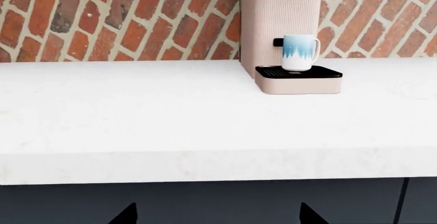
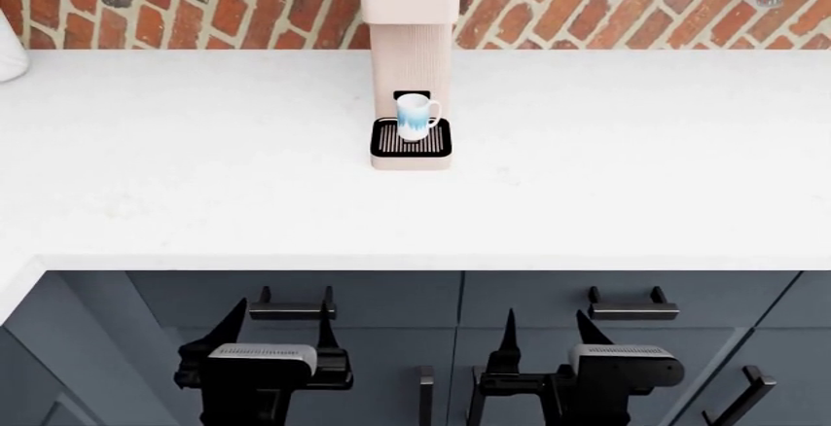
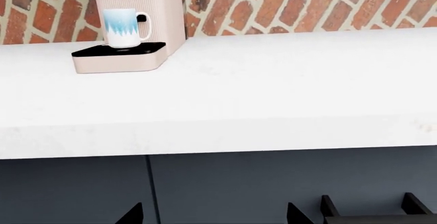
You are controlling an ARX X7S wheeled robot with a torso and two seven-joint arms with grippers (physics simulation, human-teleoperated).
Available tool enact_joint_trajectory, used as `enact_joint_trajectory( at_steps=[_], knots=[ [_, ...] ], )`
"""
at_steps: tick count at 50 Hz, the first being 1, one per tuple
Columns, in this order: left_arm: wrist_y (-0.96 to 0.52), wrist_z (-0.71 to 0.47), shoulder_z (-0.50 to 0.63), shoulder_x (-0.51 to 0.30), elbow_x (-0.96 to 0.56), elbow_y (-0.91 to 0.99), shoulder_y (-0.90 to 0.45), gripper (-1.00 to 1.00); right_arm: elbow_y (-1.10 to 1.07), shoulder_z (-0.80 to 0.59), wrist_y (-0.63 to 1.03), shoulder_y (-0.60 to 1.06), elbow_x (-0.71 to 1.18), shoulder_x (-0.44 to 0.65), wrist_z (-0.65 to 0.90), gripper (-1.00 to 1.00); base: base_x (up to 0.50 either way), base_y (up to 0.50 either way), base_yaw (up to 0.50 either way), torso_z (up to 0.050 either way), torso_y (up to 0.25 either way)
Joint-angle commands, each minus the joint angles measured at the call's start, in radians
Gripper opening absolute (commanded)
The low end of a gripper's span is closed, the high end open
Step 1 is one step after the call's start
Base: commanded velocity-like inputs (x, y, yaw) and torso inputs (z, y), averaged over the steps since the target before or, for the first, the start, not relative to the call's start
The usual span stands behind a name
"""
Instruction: Press the button on the coffee machine to serve coffee.
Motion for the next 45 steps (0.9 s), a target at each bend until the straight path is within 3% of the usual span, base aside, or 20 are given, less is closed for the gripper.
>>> enact_joint_trajectory(
  at_steps=[1, 8, 13, 23, 26, 31, 36, 45],
  knots=[
    [-0.025, -0.006, -0.008, 0.002, -0.050, 0.005, -0.004, 1.00, -0.024, -0.006, 0.024, 0.001, 0.019, 0.004, 0.018, 1.00, 0.00, 0.00, 0.00, 0.000, 0.000],
    [-0.025, -0.009, -0.007, -0.003, -0.064, 0.014, -0.003, 1.00, -0.039, -0.008, 0.020, -0.006, 0.033, 0.009, 0.019, 1.00, 0.00, 0.00, 0.00, 0.000, 0.000],
    [-0.136, -0.039, -0.024, -0.015, -0.099, 0.111, -0.036, 1.00, -0.173, -0.012, 0.148, 0.010, 0.025, 0.037, 0.058, 1.00, 0.00, 0.00, 0.00, 0.000, 0.000],
    [-0.543, -0.064, -0.033, -0.096, -0.235, 0.428, -0.206, 1.00, -0.548, 0.067, 0.542, 0.132, 0.110, 0.147, 0.106, 1.00, 0.00, 0.00, 0.00, 0.000, 0.000],
    [-0.657, -0.062, -0.087, -0.095, -0.334, 0.436, -0.312, 1.00, -0.618, 0.134, 0.655, 0.202, 0.199, 0.171, 0.103, 1.00, 0.00, 0.00, 0.00, 0.000, 0.000],
    [-0.781, -0.080, -0.079, -0.128, -0.347, 0.445, -0.488, 1.00, -0.689, 0.181, 0.940, 0.401, 0.296, 0.228, 0.137, 1.00, 0.00, 0.00, 0.00, 0.000, 0.000],
    [-0.840, -0.080, -0.095, -0.145, -0.378, 0.442, -0.532, 1.00, -0.699, 0.202, 1.059, 0.515, 0.334, 0.270, 0.144, 1.00, 0.00, 0.00, 0.00, 0.000, 0.000],
    [-0.834, -0.080, -0.093, -0.154, -0.368, 0.402, -0.567, 1.00, -0.687, 0.222, 1.042, 0.514, 0.339, 0.287, 0.129, 1.00, 0.06, 0.00, 0.00, 0.000, 0.000]
  ],
)
